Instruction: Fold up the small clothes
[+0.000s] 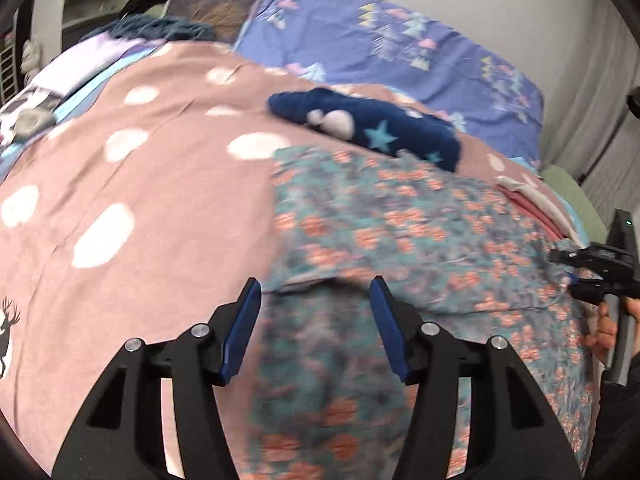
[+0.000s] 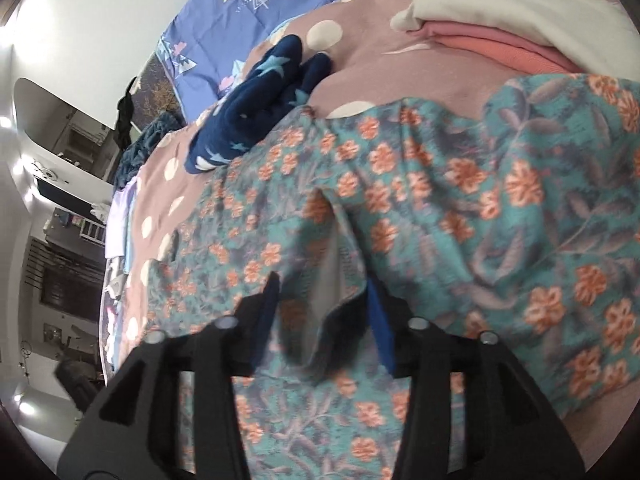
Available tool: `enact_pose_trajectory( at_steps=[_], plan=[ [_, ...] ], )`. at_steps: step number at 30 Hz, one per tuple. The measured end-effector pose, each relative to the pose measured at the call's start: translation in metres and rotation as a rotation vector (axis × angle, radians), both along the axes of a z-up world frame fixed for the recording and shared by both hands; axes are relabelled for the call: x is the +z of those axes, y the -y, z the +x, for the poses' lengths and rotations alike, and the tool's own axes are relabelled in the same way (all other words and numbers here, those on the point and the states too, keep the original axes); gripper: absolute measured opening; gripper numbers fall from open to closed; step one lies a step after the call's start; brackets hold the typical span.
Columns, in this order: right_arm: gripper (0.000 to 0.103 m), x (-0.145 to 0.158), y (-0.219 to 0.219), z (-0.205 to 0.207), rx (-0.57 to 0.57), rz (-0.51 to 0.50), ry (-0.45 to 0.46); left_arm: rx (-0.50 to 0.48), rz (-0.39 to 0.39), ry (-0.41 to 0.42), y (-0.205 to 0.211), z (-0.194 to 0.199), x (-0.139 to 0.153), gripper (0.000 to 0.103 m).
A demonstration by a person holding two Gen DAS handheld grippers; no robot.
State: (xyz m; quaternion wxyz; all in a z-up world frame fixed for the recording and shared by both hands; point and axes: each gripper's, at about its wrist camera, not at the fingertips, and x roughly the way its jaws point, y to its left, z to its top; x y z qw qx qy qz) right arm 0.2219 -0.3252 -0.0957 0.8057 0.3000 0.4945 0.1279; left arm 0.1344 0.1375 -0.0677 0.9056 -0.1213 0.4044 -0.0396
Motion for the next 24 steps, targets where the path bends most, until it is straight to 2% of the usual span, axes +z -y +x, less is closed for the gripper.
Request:
enact_pose_trajectory(
  at_steps=[1, 4, 7, 8, 9, 10, 11, 14, 16, 20, 22, 24],
  plan=[
    [0.058, 0.002, 0.0, -0.001, 0.0, 0.011, 0.004, 0.0, 0.014, -0.016, -0.004, 0.002, -0.004, 0.057],
    [0.063, 0.007, 0.001, -0.004, 0.006, 0.022, 0.013, 0.012, 0.092, -0.042, -0.008, 0.003, -0.013, 0.057],
    [0.065, 0.002, 0.0, -0.003, 0.007, 0.023, 0.011, 0.027, 0.118, -0.064, -0.009, 0.014, -0.023, 0.057],
    [0.055, -0.002, -0.006, 0.0, 0.01, -0.027, -0.01, 0.035, 0.119, -0.056, -0.009, 0.017, -0.023, 0.057],
    [0.039, -0.005, -0.011, 0.001, 0.009, -0.093, -0.022, 0.041, 0.123, -0.052, -0.011, 0.017, -0.023, 0.057],
    [0.004, -0.006, -0.017, 0.002, 0.005, -0.17, -0.03, 0.05, 0.129, -0.049, -0.011, 0.02, -0.022, 0.057],
    [0.002, -0.003, -0.021, 0.001, -0.004, -0.226, -0.024, 0.06, 0.134, -0.045, -0.01, 0.021, -0.022, 0.057],
    [0.002, 0.031, -0.013, -0.015, -0.052, -0.189, 0.116, 0.081, 0.163, -0.05, -0.01, 0.02, -0.021, 0.057],
    [0.003, 0.042, -0.006, -0.02, -0.081, -0.262, 0.154, 0.063, 0.172, -0.059, -0.012, 0.018, -0.025, 0.057],
    [0.015, 0.009, 0.001, -0.01, -0.053, -0.335, 0.023, 0.058, 0.173, -0.048, -0.012, 0.011, -0.023, 0.057],
    [0.014, 0.007, 0.009, -0.018, -0.086, -0.289, 0.039, 0.041, 0.173, -0.044, -0.012, 0.003, -0.02, 0.056],
    [0.016, 0.018, 0.014, -0.032, -0.119, -0.233, 0.094, 0.001, 0.143, -0.034, -0.013, -0.008, -0.012, 0.035]
  ],
)
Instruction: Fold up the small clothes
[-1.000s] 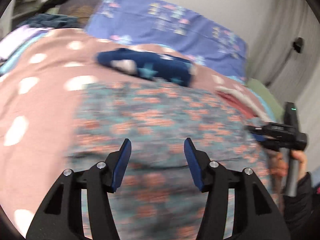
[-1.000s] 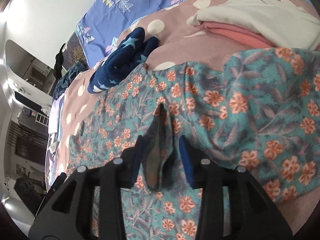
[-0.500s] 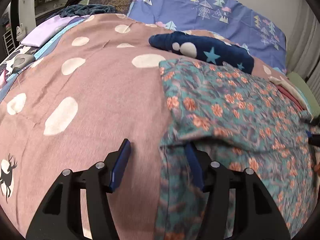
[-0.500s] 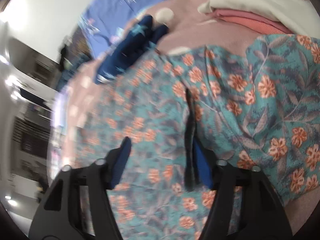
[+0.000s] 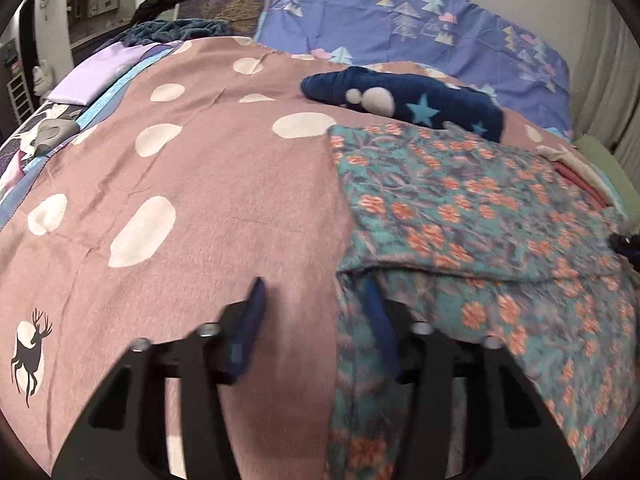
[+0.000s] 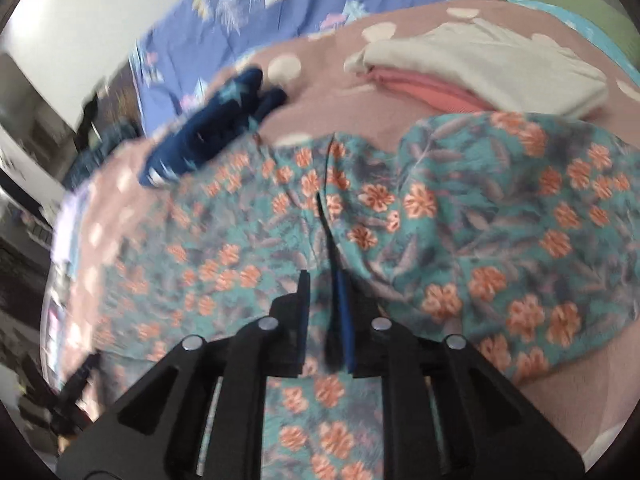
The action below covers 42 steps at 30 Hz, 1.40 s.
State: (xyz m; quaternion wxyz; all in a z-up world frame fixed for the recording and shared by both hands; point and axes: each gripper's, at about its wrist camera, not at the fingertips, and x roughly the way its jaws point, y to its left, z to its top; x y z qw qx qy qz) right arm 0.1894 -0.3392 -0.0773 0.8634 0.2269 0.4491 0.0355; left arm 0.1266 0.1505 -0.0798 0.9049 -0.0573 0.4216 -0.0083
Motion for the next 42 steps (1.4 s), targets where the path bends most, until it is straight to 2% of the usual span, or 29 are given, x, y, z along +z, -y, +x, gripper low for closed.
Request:
enact_pose_trajectory(
  at_steps=[1, 2, 3, 5, 7, 8, 10, 12, 13, 15, 16, 18, 19, 20, 21, 23, 25, 27, 29, 30, 32, 35, 38, 39, 40, 41, 42],
  plan=[
    [0.016, 0.007, -0.002, -0.007, 0.013, 0.009, 0.026, -0.023, -0.038, 0.004, 0.0, -0.004, 0.006, 0.017],
    [0.016, 0.016, -0.009, -0.013, 0.052, 0.012, 0.061, -0.046, -0.088, 0.011, 0.001, -0.007, 0.013, 0.01],
    [0.016, 0.02, -0.019, -0.018, 0.097, 0.004, 0.079, -0.071, -0.144, 0.035, 0.004, -0.009, 0.023, 0.009],
    [0.016, 0.018, -0.039, -0.022, 0.168, -0.038, 0.056, -0.131, -0.178, 0.086, 0.021, -0.007, 0.037, 0.009],
    [0.016, -0.006, -0.058, -0.016, 0.196, -0.094, -0.056, -0.195, -0.162, 0.102, 0.047, 0.004, 0.039, 0.009],
    [0.012, -0.017, -0.058, -0.014, 0.183, -0.112, -0.098, -0.218, -0.153, 0.096, 0.06, 0.012, 0.033, 0.009],
    [0.01, -0.031, -0.056, -0.015, 0.152, -0.108, -0.084, -0.25, -0.139, 0.052, 0.078, 0.028, 0.014, 0.009],
    [0.01, -0.03, -0.053, -0.021, 0.142, -0.079, -0.057, -0.228, -0.084, -0.068, 0.093, 0.05, -0.021, 0.009],
    [0.01, -0.026, -0.049, -0.025, 0.141, -0.06, -0.056, -0.214, -0.089, -0.022, 0.095, 0.05, -0.023, 0.01],
    [0.01, -0.017, -0.03, -0.039, 0.126, 0.004, -0.059, -0.212, -0.073, -0.037, 0.1, 0.054, -0.017, 0.011],
    [0.011, -0.008, -0.012, -0.049, 0.092, 0.037, -0.036, -0.214, -0.067, -0.041, 0.101, 0.056, -0.016, 0.012],
    [0.017, 0.011, 0.028, -0.067, -0.011, 0.035, 0.042, -0.217, -0.04, -0.037, 0.106, 0.055, -0.011, 0.012],
    [0.025, 0.02, 0.056, -0.08, -0.095, 0.014, 0.075, -0.223, -0.039, -0.026, 0.108, 0.053, -0.008, 0.012],
    [0.031, 0.025, 0.079, -0.09, -0.164, 0.006, 0.094, -0.251, -0.067, -0.009, 0.111, 0.052, -0.004, 0.013],
    [0.033, 0.028, 0.108, -0.103, -0.252, 0.013, 0.109, -0.276, -0.093, 0.007, 0.114, 0.05, 0.0, 0.014],
    [0.034, 0.028, 0.17, -0.132, -0.435, 0.059, 0.105, -0.313, -0.1, 0.04, 0.124, 0.046, 0.004, 0.035],
    [0.037, 0.024, 0.223, -0.166, -0.583, 0.126, 0.119, -0.335, -0.038, 0.062, 0.135, 0.046, 0.004, 0.039],
    [0.044, 0.021, 0.264, -0.202, -0.713, 0.155, 0.123, -0.352, 0.003, 0.031, 0.145, 0.05, -0.006, 0.039],
    [0.049, 0.014, 0.295, -0.233, -0.815, 0.177, 0.121, -0.353, 0.022, 0.004, 0.148, 0.055, -0.015, 0.044],
    [0.05, 0.008, 0.303, -0.241, -0.846, 0.198, 0.117, -0.358, 0.025, 0.004, 0.15, 0.056, -0.015, 0.047],
    [0.053, -0.004, 0.314, -0.252, -0.895, 0.257, 0.11, -0.378, 0.038, -0.004, 0.153, 0.057, -0.015, 0.063],
    [0.053, -0.022, 0.328, -0.252, -0.928, 0.345, 0.134, -0.355, 0.107, -0.001, 0.158, 0.057, -0.02, 0.075],
    [0.054, -0.025, 0.337, -0.241, -0.944, 0.357, 0.175, -0.338, 0.127, 0.004, 0.158, 0.056, -0.02, 0.078],
    [0.054, -0.026, 0.34, -0.238, -0.956, 0.37, 0.181, -0.337, 0.123, 0.004, 0.157, 0.056, -0.02, 0.078],
    [0.045, -0.028, 0.344, -0.234, -0.977, 0.39, 0.186, -0.336, 0.117, 0.007, 0.156, 0.056, -0.02, 0.078],
    [0.02, -0.03, 0.347, -0.227, -0.984, 0.404, 0.188, -0.338, 0.108, 0.01, 0.155, 0.056, -0.019, 0.076],
    [0.01, -0.031, 0.35, -0.218, -0.97, 0.424, 0.175, -0.34, 0.095, 0.015, 0.153, 0.055, -0.018, 0.074]
  ],
)
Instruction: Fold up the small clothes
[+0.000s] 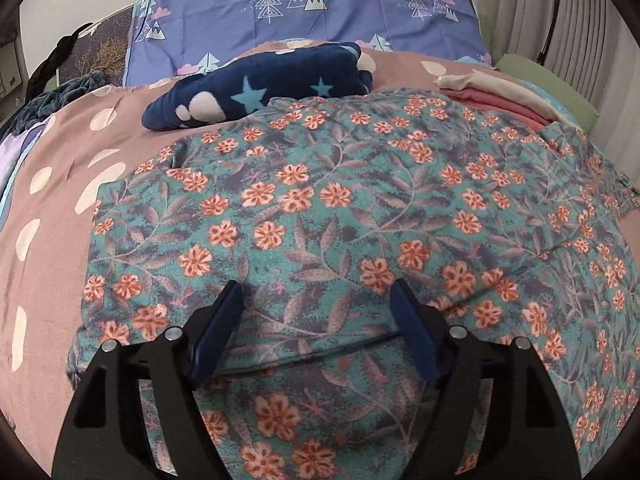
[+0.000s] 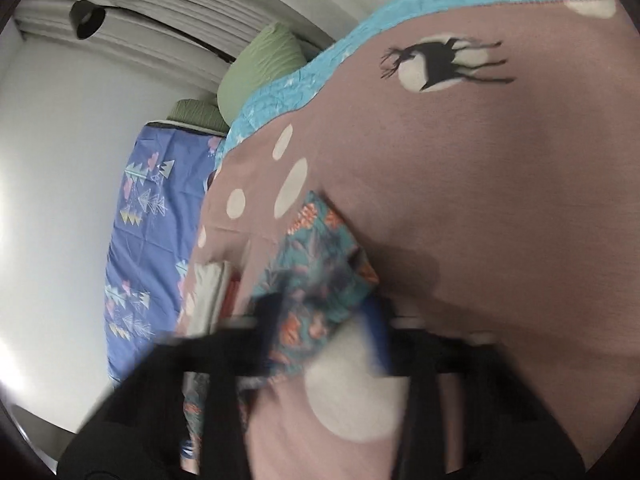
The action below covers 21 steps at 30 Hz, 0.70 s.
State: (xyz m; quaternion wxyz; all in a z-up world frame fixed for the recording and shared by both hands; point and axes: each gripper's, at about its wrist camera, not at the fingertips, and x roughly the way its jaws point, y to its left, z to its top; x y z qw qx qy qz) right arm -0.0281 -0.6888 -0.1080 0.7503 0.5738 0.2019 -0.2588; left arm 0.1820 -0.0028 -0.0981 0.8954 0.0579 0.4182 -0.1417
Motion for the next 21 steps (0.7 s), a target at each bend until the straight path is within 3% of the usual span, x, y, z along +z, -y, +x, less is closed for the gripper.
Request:
enact_pose_trajectory(
  at_steps=[3, 5, 7, 10, 12, 14, 16, 19, 21],
  plan=[
    [0.007, 0.022, -0.016, 0.021, 0.022, -0.026, 0.054, -0.003, -0.026, 0.008, -0.003, -0.002, 0.002, 0.054],
    [0.007, 0.052, -0.051, 0.05, 0.133, -0.07, 0.15, -0.005, -0.022, 0.012, -0.002, -0.002, 0.003, 0.042],
    [0.007, 0.078, -0.092, 0.08, 0.265, -0.09, 0.232, -0.015, -0.014, 0.016, 0.0, -0.003, 0.003, 0.039],
    [0.007, 0.114, -0.194, 0.133, 0.546, -0.154, 0.355, -0.018, -0.016, 0.016, 0.001, -0.004, 0.003, 0.038],
    [0.007, 0.12, -0.276, 0.165, 0.762, -0.184, 0.405, -0.019, -0.04, 0.004, -0.002, -0.003, 0.003, 0.038],
    [0.007, 0.106, -0.335, 0.185, 0.916, -0.187, 0.383, -0.02, -0.065, -0.008, -0.006, -0.001, 0.002, 0.038],
    [0.007, 0.07, -0.39, 0.205, 1.048, -0.183, 0.27, -0.021, -0.087, -0.019, -0.009, 0.001, 0.002, 0.038],
    [0.008, 0.023, -0.429, 0.213, 1.13, -0.172, 0.11, -0.028, -0.089, -0.022, -0.009, 0.001, 0.002, 0.039],
    [0.009, 0.006, -0.44, 0.21, 1.154, -0.223, 0.037, -0.037, -0.083, -0.018, -0.007, 0.0, 0.002, 0.039]
  ],
)
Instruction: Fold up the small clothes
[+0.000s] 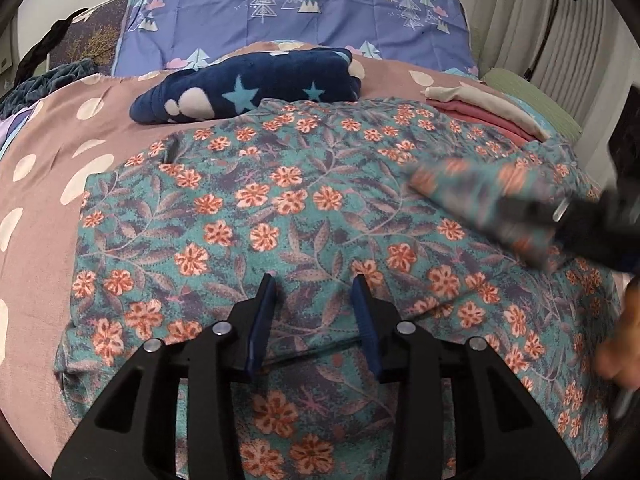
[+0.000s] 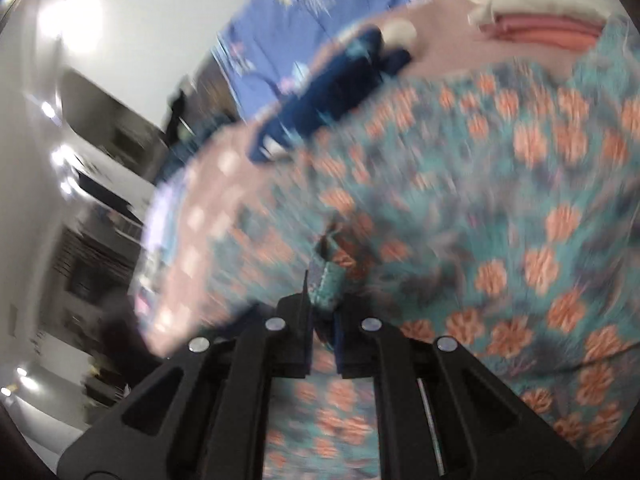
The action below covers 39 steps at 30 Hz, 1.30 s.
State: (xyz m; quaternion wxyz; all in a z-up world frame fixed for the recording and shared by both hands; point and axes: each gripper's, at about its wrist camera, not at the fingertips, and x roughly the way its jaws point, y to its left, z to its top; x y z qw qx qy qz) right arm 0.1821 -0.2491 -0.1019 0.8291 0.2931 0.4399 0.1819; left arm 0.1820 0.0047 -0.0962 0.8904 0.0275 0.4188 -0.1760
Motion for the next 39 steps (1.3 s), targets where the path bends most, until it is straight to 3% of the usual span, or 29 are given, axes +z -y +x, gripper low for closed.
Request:
enact_pose_trajectory(
  at_steps=[2, 7, 9, 12, 16, 20, 25, 28, 31, 35, 39],
  plan=[
    [0.011, -0.004, -0.004, -0.008, 0.009, -0.052, 0.002, -0.005, -0.015, -0.005, -0.001, 0.001, 0.002, 0.039],
    [0.012, -0.001, -0.01, -0.019, 0.038, -0.087, 0.021, -0.083, -0.29, -0.096, 0.0, 0.003, 0.021, 0.039],
    [0.014, -0.001, -0.015, -0.022, 0.042, -0.1, 0.025, -0.119, -0.332, -0.11, 0.01, 0.002, 0.027, 0.041],
    [0.014, -0.007, -0.019, -0.024, 0.046, -0.118, 0.018, -0.152, -0.351, -0.13, 0.029, 0.005, 0.032, 0.047],
    [0.014, -0.009, -0.022, -0.03, 0.053, -0.171, 0.036, -0.164, -0.291, -0.163, 0.056, 0.013, 0.027, 0.058],
    [0.015, -0.009, -0.027, -0.035, 0.07, -0.218, 0.057, -0.12, -0.331, -0.251, 0.064, 0.031, 0.014, 0.058],
    [0.016, -0.015, -0.028, -0.038, 0.079, -0.226, 0.065, -0.103, -0.4, -0.291, 0.069, 0.045, 0.011, 0.057],
    [0.017, -0.014, -0.027, -0.038, 0.082, -0.218, 0.067, -0.138, -0.314, -0.254, 0.083, 0.045, 0.014, 0.003],
    [0.017, -0.006, -0.019, -0.043, 0.087, -0.194, 0.089, -0.184, -0.275, -0.177, 0.09, 0.041, 0.032, 0.002],
    [0.026, 0.007, 0.008, -0.05, 0.067, -0.104, 0.161, -0.24, -0.304, -0.036, 0.086, 0.033, 0.087, 0.002],
    [0.029, 0.005, 0.034, -0.044, -0.061, -0.151, 0.125, -0.243, -0.325, 0.081, 0.07, 0.028, 0.136, 0.002]
  ],
)
